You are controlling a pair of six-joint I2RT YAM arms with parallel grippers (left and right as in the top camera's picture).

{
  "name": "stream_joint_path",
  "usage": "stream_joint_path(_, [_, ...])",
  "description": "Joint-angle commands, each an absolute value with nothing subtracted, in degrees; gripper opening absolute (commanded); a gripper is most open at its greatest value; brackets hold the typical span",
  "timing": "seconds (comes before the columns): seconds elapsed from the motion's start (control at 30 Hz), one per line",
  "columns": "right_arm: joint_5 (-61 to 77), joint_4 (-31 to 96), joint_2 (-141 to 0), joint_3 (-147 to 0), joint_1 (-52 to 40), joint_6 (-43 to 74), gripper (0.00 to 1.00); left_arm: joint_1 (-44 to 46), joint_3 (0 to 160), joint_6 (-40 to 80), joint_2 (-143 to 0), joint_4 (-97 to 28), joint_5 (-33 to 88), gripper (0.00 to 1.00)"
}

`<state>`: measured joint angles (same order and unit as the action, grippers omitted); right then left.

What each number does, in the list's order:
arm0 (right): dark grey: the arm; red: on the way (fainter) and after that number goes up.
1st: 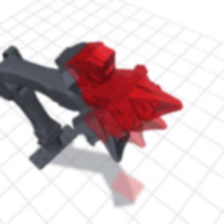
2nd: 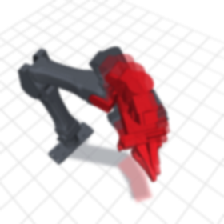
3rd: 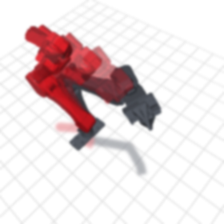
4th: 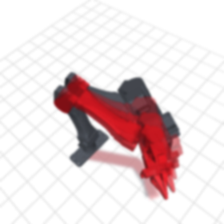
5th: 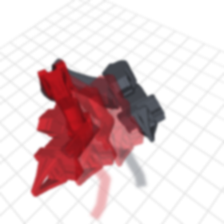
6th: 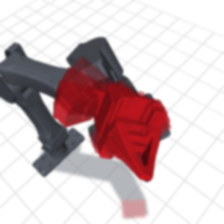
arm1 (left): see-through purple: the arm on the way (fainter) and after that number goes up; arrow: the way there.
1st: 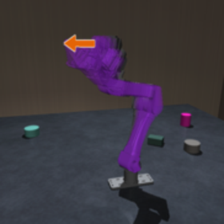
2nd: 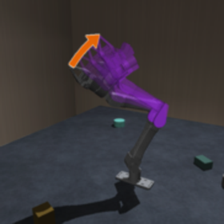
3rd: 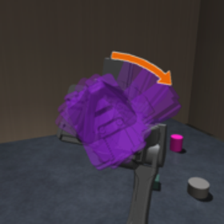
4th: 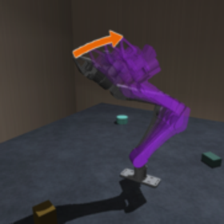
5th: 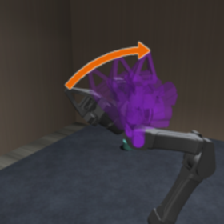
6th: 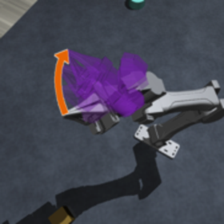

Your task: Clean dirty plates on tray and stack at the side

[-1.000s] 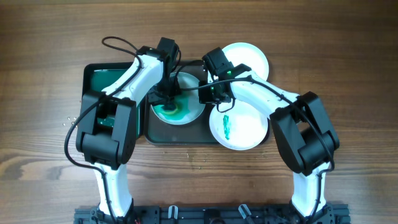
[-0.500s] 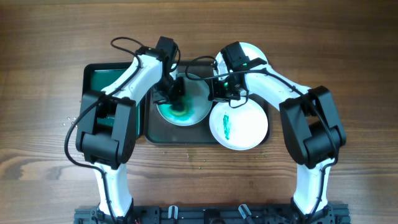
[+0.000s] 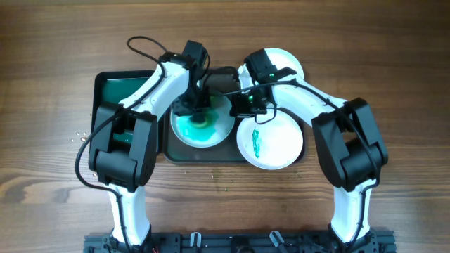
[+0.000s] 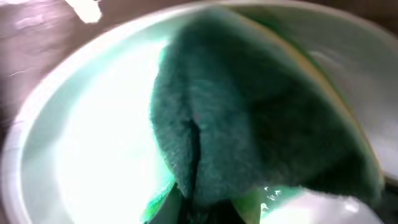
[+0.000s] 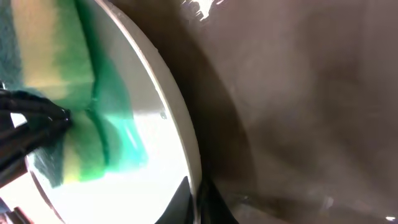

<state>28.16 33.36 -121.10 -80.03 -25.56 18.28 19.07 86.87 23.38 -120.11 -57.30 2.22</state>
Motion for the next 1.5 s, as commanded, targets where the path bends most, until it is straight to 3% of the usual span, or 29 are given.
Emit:
stream_joint_path(0.0, [30.65, 33.36, -121.54, -80.12, -25.32, 16.80, 0.04, 18.00, 87.09, 27.49, -120.88, -61.21, -7.70, 0.04])
stream_joint_path(0.07, [30.65, 33.34, -121.54, -80.12, -25.32, 17.15, 0.04, 18.33, 87.09, 26.59, -120.88, -62.67, -2.39, 0.04])
stream_joint_path(0.23, [30.72, 33.23, -121.54, -80.14, -25.32, 18.22, 0.04, 19.33, 87.07, 13.98, -120.88, -60.99, 24.80, 0.04])
stream_joint_path(0.33, [30.72, 33.06, -121.54, -80.14, -25.32, 18.22, 0.04, 20.10, 87.07, 13.72, -120.88, -57.69, 30.52, 0.04])
stream_joint_path(0.63, [30.70, 33.15, -121.54, -80.12, -25.30, 18.61, 0.04, 20.38, 87.07, 14.20, -120.88, -50.74, 24.08, 0.04])
stream_joint_path(0.83, [30.65, 33.36, -121.54, -80.12, -25.30, 18.63, 0.04, 20.36, 87.07, 23.49, -120.88, -54.85, -4.80, 0.04])
stream_joint_path(0.97, [28.73, 33.98, -121.54, -80.12, -25.32, 18.61, 0.05, 20.34, 87.72, 24.97, -120.77, -59.75, -13.69, 0.04])
stream_joint_path(1.47, [22.68, 35.57, -121.47, -80.16, -25.32, 16.53, 0.04, 17.04, 107.31, 25.28, -117.71, -77.60, -3.27, 0.04])
